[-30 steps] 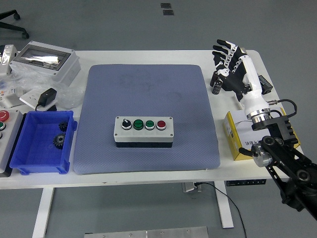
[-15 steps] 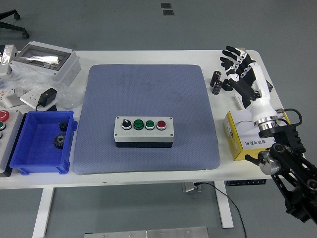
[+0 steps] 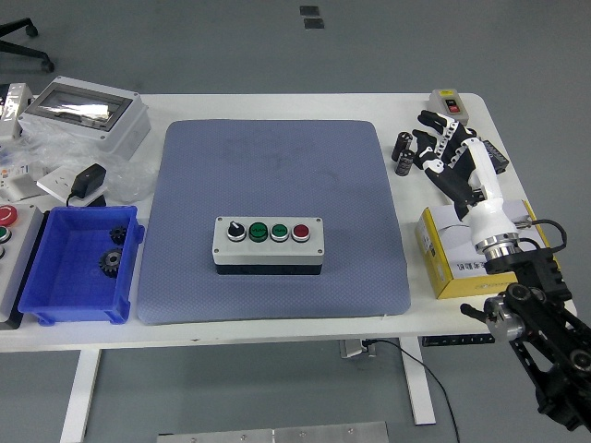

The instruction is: Pick up the button,place it on the desk,press the button,press the button

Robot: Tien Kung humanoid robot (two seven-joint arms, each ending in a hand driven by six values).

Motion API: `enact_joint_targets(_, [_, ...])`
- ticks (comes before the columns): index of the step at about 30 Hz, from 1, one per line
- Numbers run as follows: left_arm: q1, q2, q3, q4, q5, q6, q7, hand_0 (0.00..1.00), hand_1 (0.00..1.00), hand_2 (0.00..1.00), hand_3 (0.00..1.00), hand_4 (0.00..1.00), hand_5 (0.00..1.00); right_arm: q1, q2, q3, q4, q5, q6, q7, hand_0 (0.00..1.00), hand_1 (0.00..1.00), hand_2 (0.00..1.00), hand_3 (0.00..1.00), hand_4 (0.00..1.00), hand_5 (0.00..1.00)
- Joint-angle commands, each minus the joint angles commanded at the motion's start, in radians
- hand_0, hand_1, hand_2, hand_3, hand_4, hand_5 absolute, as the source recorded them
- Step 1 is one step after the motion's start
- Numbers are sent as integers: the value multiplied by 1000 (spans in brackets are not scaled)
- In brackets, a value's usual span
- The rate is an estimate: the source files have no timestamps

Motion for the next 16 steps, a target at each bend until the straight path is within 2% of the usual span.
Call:
enact_joint_targets(2, [2, 1, 4, 0, -2, 0, 3, 662, 558, 503, 575, 405, 63, -7, 0, 16, 1, -11, -5, -2, 844, 842, 934, 866, 557, 267])
enact_joint_targets(3, [2, 1, 6, 0, -3, -1, 3, 662, 559, 503, 575, 405, 63, -9, 1, 25, 1, -17, -8, -3, 866, 885, 992, 916, 566, 270])
enact_joint_targets(9, [10, 6, 17, 3, -18, 0, -6, 662, 560, 502, 575, 406, 66, -33, 23, 109, -10, -60, -33, -1, 871, 897, 998, 925, 568, 274])
enact_joint_targets(16, [25, 5, 27, -6, -41, 7, 15, 662, 560, 502, 575, 406, 66, -64, 8, 137, 17, -65, -35, -2, 871, 897, 998, 925, 568, 274])
